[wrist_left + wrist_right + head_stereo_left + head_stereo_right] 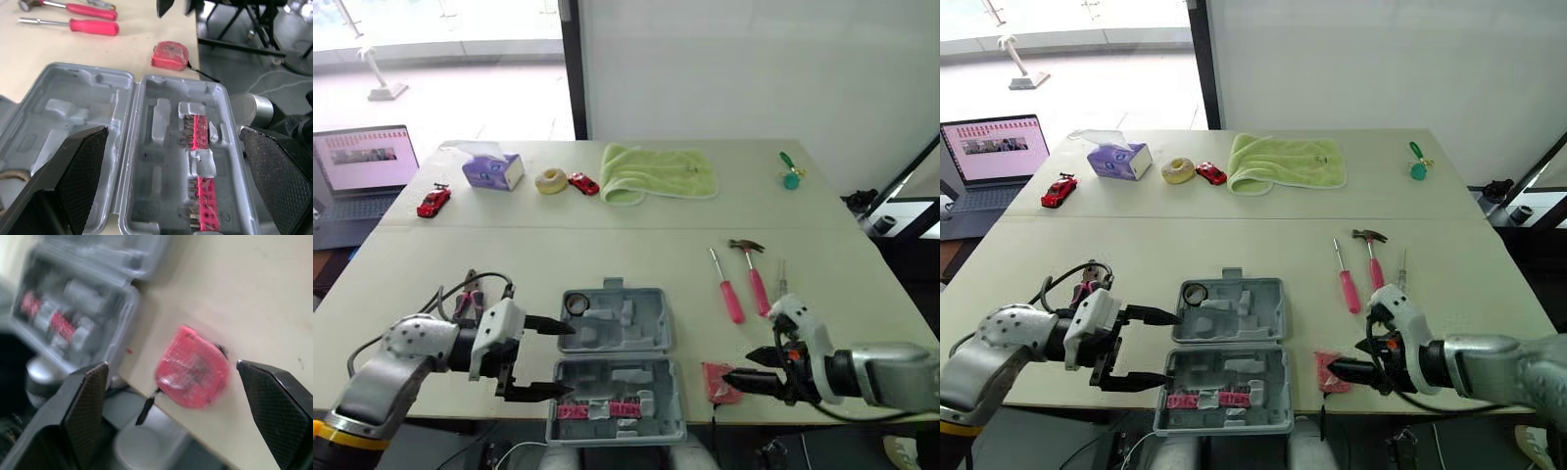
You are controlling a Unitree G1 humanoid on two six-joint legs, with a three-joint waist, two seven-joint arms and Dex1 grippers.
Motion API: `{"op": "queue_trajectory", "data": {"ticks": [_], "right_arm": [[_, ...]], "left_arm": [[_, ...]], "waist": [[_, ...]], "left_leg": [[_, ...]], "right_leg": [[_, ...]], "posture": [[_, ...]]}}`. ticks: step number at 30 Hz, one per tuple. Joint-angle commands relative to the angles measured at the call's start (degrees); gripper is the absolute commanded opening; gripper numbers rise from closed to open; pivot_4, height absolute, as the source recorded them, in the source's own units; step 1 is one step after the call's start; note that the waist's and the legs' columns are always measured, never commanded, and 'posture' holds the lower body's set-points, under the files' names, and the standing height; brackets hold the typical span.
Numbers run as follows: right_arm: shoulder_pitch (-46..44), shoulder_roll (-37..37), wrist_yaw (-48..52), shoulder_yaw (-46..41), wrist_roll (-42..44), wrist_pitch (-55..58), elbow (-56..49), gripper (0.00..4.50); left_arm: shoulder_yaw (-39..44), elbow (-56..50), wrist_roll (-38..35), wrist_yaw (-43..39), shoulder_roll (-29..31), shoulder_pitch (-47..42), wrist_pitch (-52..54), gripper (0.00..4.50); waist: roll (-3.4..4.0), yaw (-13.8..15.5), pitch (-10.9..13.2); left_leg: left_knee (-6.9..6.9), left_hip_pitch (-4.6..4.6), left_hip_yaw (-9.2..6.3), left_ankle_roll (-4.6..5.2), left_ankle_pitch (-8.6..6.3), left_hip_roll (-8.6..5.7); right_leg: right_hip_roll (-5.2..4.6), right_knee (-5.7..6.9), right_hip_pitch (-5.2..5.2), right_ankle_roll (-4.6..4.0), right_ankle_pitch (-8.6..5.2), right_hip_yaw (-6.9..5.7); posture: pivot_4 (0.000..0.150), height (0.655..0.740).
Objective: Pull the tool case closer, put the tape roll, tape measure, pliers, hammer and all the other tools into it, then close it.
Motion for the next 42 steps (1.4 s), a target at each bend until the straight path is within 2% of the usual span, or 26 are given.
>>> {"op": "queue_trajectory", "data": {"ticks": [1, 2, 4, 7, 9, 11, 19, 28, 39, 42], "right_arm": [[4.46, -0.83, 13.46, 4.06, -26.30, -24.20, 1.14, 4.42], [4.29, -0.30, 15.34, 6.11, -33.30, -31.40, 3.07, 4.42], [3.60, 1.24, 18.34, 8.26, -41.30, -40.02, 6.08, 4.42], [2.22, 3.67, 21.67, 9.75, -47.09, -46.07, 9.00, 4.42], [-0.16, 4.87, 23.61, 13.15, -53.99, -50.98, 12.36, 4.42], [-2.63, 6.52, 24.93, 15.75, -57.51, -51.27, 15.01, 4.42], [-7.98, 11.43, 28.84, 17.78, -60.64, -47.83, 19.62, 4.42], [-9.84, 14.53, 32.38, 19.27, -62.68, -45.96, 20.63, 4.42], [-11.28, 17.21, 34.24, 19.78, -64.01, -44.29, 22.15, 4.42], [-11.35, 17.51, 34.97, 19.50, -63.24, -43.31, 21.77, 3.56]], "left_arm": [[3.81, 0.20, -2.15, 0.76, -0.25, 1.34, -0.93, 4.50], [4.56, 0.42, -2.45, 0.30, -0.64, 2.10, -2.23, 4.50], [5.32, 0.44, -2.70, -0.51, -0.93, 3.04, -3.56, 4.50], [5.60, 0.17, -2.57, -1.54, -0.76, 3.80, -4.95, 4.50], [5.71, -0.54, -3.26, -3.55, 0.84, 4.97, -4.40, 4.50], [5.71, -1.16, -3.56, -4.22, 1.65, 5.73, -4.03, 4.50], [6.62, -3.24, -3.47, -2.72, 1.69, 7.45, -3.99, 4.50], [6.92, -4.09, -2.81, -1.60, 1.58, 9.44, -4.51, 4.50], [6.24, 1.72, -0.95, -3.86, 0.57, 11.58, -10.98, 4.50], [6.13, 2.90, -0.72, -4.45, 0.45, 12.14, -12.50, 4.50]], "waist": [[0.00, -0.08, 0.00], [0.00, -0.24, 0.01], [-0.03, -0.51, 0.02], [-0.02, -0.43, 0.02], [-0.04, -0.42, 0.03], [-0.06, -0.46, 0.03], [-0.03, -0.35, 0.04], [-0.03, -0.36, 0.04], [-0.02, -0.38, 0.03], [-0.02, -0.38, 0.03]], "left_leg": [[0.02, -0.01, 0.05, -0.01, 0.00, -0.02], [0.05, -0.01, 0.13, -0.01, 0.00, -0.02], [0.13, 0.05, 0.25, -0.03, 0.01, -0.04], [0.13, 0.07, 0.27, -0.03, 0.01, -0.04], [0.13, 0.07, 0.26, -0.03, 0.01, -0.04], [0.13, 0.08, 0.26, -0.03, 0.01, -0.04], [0.16, 0.10, 0.25, -0.03, 0.01, -0.06], [0.17, 0.14, 0.24, -0.03, 0.01, -0.05], [0.23, 0.15, 0.24, -0.02, 0.00, -0.06], [0.26, 0.15, 0.24, -0.02, 0.00, -0.06]], "right_leg": [[-0.05, -0.06, 0.02, -0.01, 0.00, 0.01], [-0.09, -0.16, 0.04, -0.08, -0.02, 0.04], [-0.17, -0.21, 0.12, -0.16, -0.04, 0.07], [-0.17, -0.21, 0.13, -0.18, -0.02, 0.08], [-0.16, -0.20, 0.15, -0.10, 0.02, 0.09], [-0.16, -0.20, 0.16, -0.07, 0.04, 0.09], [-0.16, -0.18, 0.24, -0.07, 0.04, 0.11], [-0.15, -0.16, 0.26, -0.06, 0.04, 0.11], [-0.16, -0.15, 0.31, -0.06, 0.05, 0.11], [-0.15, -0.15, 0.32, -0.06, 0.05, 0.11]], "posture": [[0.150, 0.7400], [0.150, 0.7400], [0.150, 0.7400], [0.150, 0.7400], [0.150, 0.7400], [0.150, 0.7400], [0.150, 0.7400], [0.150, 0.7400], [0.150, 0.7400], [0.150, 0.7400]]}}
